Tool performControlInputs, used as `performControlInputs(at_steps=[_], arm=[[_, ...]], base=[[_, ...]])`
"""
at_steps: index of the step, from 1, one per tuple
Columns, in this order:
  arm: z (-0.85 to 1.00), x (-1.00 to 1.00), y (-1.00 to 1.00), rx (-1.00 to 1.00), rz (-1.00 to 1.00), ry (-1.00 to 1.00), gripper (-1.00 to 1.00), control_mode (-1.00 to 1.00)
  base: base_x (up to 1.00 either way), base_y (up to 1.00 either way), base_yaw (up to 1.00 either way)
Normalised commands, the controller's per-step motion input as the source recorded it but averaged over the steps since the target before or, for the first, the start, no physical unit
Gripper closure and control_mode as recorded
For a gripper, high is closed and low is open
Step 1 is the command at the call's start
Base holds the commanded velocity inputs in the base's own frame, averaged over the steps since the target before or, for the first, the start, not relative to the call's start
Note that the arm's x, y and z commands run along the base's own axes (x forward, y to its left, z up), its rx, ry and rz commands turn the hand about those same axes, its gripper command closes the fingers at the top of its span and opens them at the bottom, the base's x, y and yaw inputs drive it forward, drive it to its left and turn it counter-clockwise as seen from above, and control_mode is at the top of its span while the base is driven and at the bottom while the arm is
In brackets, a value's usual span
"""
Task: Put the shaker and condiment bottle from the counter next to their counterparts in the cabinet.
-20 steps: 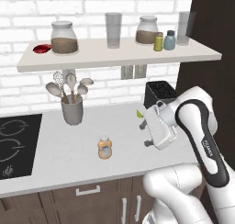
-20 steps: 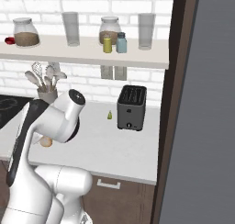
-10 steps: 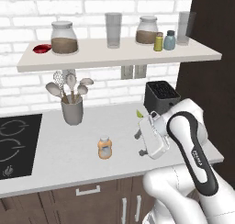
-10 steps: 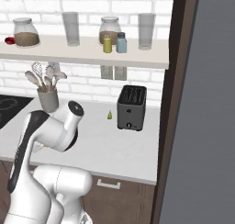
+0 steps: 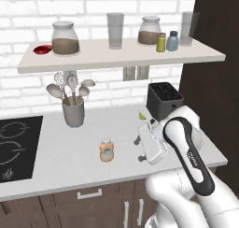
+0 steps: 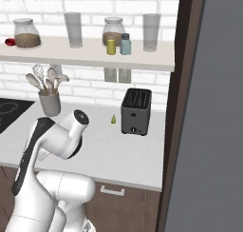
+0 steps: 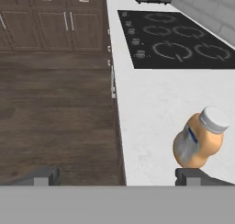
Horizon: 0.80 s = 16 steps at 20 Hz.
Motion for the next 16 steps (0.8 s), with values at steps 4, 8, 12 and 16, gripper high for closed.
performControlInputs(at_steps=[4, 8, 12, 16], arm=[[-0.06, 0.44, 0.03, 0.04, 0.00, 0.00, -1.00, -1.00], [-0.11, 0.41, 0.03, 0.03, 0.00, 0.00, -1.00, -1.00], [-0.07, 0.38, 0.05, 0.01, 0.00, 0.01, -1.00, -1.00], [-0.15, 0.22, 0.06, 0.02, 0.00, 0.01, -1.00, -1.00]], base=[[0.00, 0.00, 0.00], [0.00, 0.00, 0.00], [0.00, 0.00, 0.00], [0.00, 0.00, 0.00]])
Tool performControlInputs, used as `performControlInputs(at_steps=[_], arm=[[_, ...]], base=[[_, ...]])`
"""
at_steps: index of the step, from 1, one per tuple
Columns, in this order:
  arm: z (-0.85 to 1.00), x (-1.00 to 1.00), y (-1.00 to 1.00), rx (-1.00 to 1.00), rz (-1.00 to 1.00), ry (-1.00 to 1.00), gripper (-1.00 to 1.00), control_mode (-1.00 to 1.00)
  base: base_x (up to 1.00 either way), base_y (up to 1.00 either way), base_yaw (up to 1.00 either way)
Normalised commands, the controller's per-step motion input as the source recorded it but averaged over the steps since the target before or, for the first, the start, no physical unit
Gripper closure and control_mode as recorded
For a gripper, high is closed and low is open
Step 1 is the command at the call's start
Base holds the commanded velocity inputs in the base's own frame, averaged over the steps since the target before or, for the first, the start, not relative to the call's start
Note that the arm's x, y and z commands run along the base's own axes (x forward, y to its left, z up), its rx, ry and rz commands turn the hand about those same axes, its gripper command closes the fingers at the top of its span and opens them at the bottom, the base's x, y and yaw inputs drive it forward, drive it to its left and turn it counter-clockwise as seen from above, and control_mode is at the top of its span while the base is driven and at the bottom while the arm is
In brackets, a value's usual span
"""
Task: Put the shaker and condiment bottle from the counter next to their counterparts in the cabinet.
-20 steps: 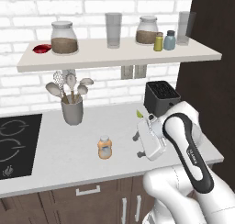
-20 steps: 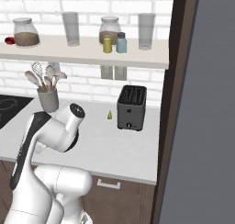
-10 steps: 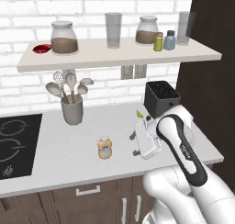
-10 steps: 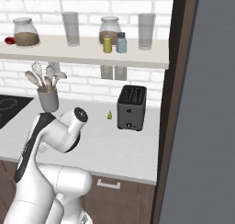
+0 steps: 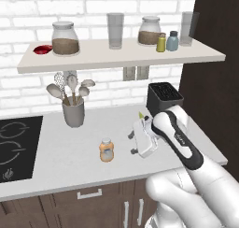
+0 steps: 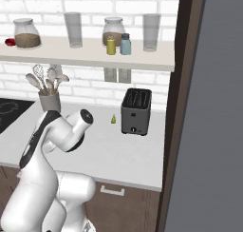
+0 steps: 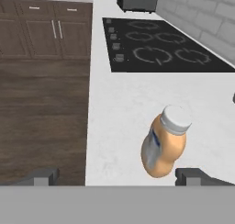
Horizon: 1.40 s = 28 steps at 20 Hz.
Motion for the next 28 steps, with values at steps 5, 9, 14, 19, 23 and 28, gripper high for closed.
performControlInputs(at_steps=[5, 9, 14, 19, 23, 28], arm=[[-0.10, 0.10, 0.03, 0.06, 0.00, 0.00, -1.00, -1.00], [-0.08, 0.15, 0.05, 0.06, 0.00, 0.00, -1.00, -1.00], [-0.10, 0.03, 0.12, 0.03, 0.00, 0.00, -1.00, -1.00], [-0.01, 0.00, 0.14, 0.01, 0.00, -0.02, -1.00, -1.00], [-0.05, 0.02, 0.21, 0.00, -0.02, -0.02, -1.00, -1.00], [-0.20, 0.21, 0.25, 0.00, -0.05, -0.03, -1.00, -1.00]], base=[[0.00, 0.00, 0.00], [0.00, 0.00, 0.00], [0.00, 0.00, 0.00], [0.00, 0.00, 0.00], [0.00, 0.00, 0.00], [0.00, 0.00, 0.00]])
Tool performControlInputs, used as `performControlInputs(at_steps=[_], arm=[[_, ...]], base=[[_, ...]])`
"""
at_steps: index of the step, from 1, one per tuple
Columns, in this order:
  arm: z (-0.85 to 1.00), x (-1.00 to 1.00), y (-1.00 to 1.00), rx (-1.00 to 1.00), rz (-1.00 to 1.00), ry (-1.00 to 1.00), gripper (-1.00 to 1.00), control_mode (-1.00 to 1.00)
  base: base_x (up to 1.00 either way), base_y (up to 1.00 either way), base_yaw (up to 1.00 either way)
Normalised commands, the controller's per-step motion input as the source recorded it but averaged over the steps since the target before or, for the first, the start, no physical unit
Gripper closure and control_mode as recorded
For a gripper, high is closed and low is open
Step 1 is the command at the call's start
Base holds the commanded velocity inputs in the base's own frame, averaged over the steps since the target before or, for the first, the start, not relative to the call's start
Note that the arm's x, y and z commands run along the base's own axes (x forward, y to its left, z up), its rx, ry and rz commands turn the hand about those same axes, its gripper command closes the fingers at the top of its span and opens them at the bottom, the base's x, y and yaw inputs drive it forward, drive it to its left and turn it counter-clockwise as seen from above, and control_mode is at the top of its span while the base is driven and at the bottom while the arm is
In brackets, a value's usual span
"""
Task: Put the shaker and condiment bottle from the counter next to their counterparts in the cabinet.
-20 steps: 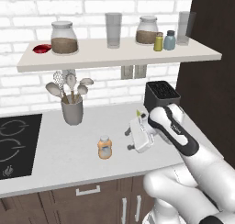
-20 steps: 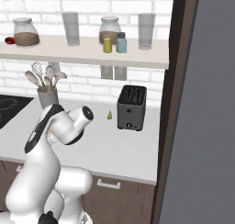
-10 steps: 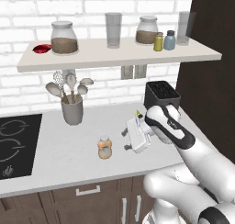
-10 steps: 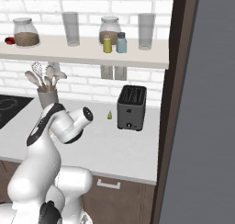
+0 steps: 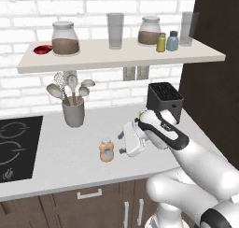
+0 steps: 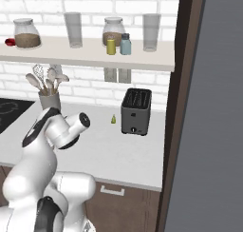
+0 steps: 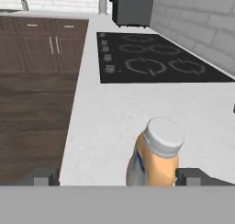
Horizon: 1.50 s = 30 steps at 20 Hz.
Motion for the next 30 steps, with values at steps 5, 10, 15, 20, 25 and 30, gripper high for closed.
performControlInputs(at_steps=[5, 10, 15, 20, 25, 30], arm=[[-0.25, 0.20, 0.19, 0.00, -0.05, -0.03, -1.00, -1.00], [-0.19, 0.07, 0.03, 0.00, 0.00, 0.00, -1.00, -1.00], [-0.17, 0.16, 0.00, 0.01, 0.00, 0.00, -1.00, -1.00], [-0.20, 0.34, 0.00, 0.00, 0.00, 0.00, -1.00, -1.00], [-0.15, 0.25, 0.00, 0.01, 0.00, 0.00, -1.00, -1.00], [-0.21, 0.14, 0.01, 0.01, 0.00, 0.02, -1.00, -1.00]], base=[[0.00, 0.00, 0.00], [0.00, 0.00, 0.00], [0.00, 0.00, 0.00], [0.00, 0.00, 0.00], [0.00, 0.00, 0.00], [0.00, 0.00, 0.00]])
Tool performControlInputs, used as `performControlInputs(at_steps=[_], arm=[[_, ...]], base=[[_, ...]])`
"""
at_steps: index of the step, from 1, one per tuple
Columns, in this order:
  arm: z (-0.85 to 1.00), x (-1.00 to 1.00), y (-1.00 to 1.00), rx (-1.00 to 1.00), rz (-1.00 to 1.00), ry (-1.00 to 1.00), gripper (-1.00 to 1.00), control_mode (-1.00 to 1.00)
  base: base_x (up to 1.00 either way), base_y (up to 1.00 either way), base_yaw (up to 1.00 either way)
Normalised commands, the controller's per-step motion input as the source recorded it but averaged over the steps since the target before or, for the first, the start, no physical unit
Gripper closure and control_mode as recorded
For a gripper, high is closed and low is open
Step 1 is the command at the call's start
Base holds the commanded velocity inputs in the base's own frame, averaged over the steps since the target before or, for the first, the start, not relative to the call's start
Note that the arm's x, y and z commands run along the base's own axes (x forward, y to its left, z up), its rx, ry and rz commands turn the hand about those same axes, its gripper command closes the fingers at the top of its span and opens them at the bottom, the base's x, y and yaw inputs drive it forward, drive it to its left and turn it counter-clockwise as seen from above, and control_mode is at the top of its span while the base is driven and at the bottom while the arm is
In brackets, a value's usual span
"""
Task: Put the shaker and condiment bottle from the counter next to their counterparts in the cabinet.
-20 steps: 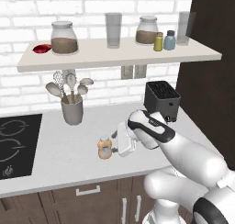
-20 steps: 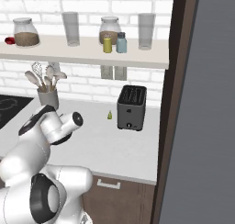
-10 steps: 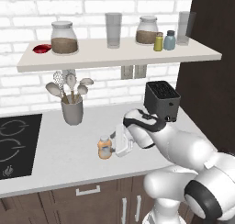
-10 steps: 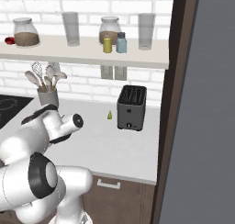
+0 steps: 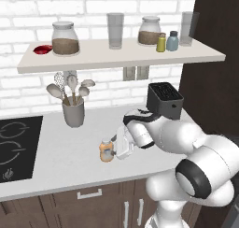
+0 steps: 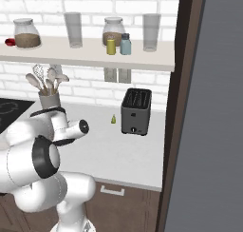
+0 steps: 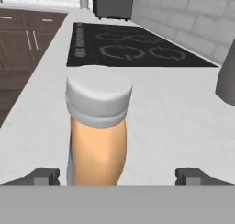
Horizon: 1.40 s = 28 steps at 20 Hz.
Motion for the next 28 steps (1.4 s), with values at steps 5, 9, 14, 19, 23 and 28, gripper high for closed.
performControlInputs(at_steps=[5, 9, 14, 19, 23, 28], arm=[[-0.24, 0.21, 0.17, 0.01, 0.00, 0.05, -1.00, -1.00], [-0.24, 0.26, 0.30, 0.01, 0.00, 0.07, -1.00, -1.00], [-0.25, 0.24, 0.36, 0.02, 0.00, 0.07, 1.00, -1.00], [-0.09, 0.23, 0.15, 0.00, 0.02, 0.09, 1.00, -1.00], [0.16, 0.16, 0.00, -0.03, -0.04, -0.03, 1.00, -1.00], [0.49, -0.05, -0.01, -0.12, -0.04, -0.26, 1.00, -1.00]], base=[[0.00, 0.00, 0.00], [0.00, 0.00, 0.00], [0.00, 0.00, 0.00], [0.00, 0.00, 0.00], [0.00, 0.00, 0.00], [0.00, 0.00, 0.00]])
